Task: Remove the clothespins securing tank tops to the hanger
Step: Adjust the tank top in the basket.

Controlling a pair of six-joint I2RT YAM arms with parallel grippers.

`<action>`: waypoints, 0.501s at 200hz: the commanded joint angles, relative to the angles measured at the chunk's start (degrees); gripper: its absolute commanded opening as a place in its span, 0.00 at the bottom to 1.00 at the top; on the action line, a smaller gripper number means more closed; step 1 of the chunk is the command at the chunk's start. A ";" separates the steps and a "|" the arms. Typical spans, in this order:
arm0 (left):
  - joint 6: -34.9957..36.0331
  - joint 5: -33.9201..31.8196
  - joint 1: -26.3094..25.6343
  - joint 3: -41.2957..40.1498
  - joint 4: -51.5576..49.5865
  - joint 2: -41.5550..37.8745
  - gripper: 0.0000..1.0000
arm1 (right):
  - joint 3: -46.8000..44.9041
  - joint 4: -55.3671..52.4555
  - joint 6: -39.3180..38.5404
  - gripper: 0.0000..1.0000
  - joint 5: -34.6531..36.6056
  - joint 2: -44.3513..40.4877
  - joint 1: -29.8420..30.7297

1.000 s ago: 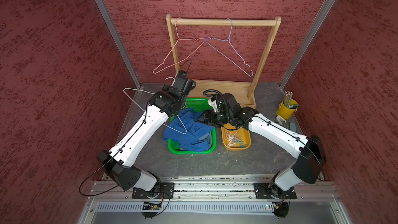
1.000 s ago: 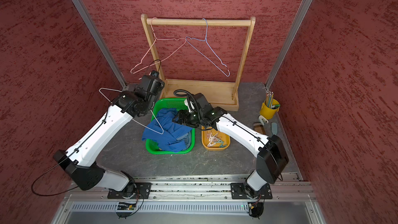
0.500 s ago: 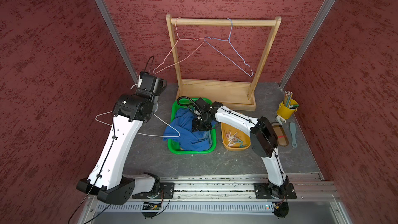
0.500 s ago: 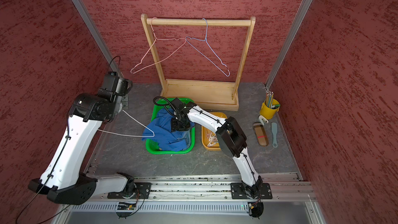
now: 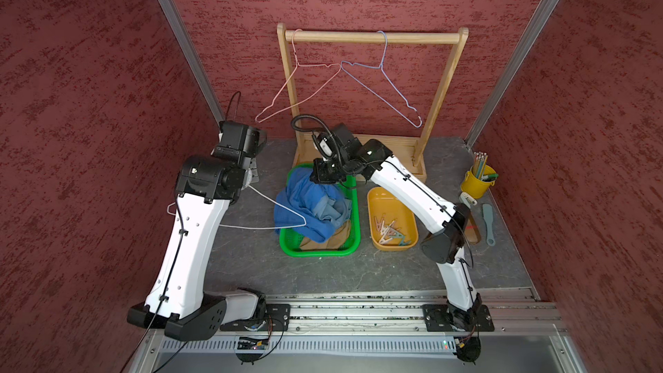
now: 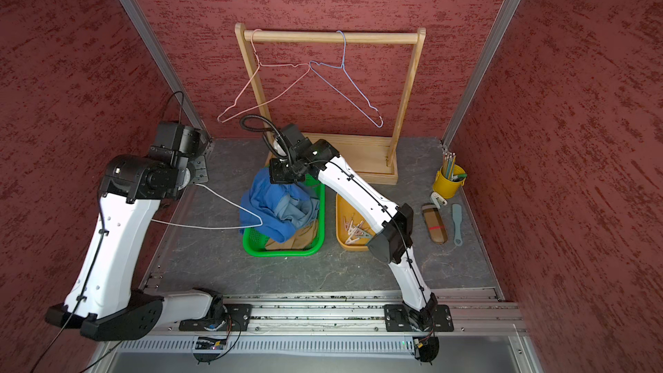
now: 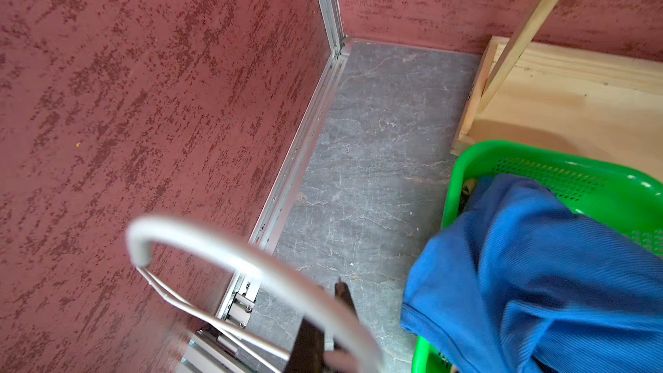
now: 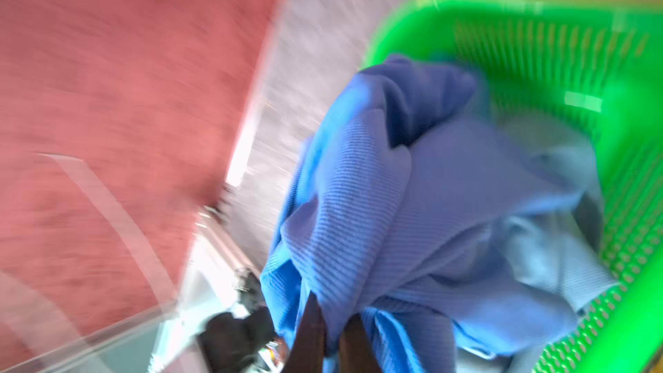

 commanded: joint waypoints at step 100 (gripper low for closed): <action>-6.05 12.36 8.06 6.28 -2.14 -2.60 0.00 | 0.96 6.65 1.66 0.00 5.38 -14.76 -4.00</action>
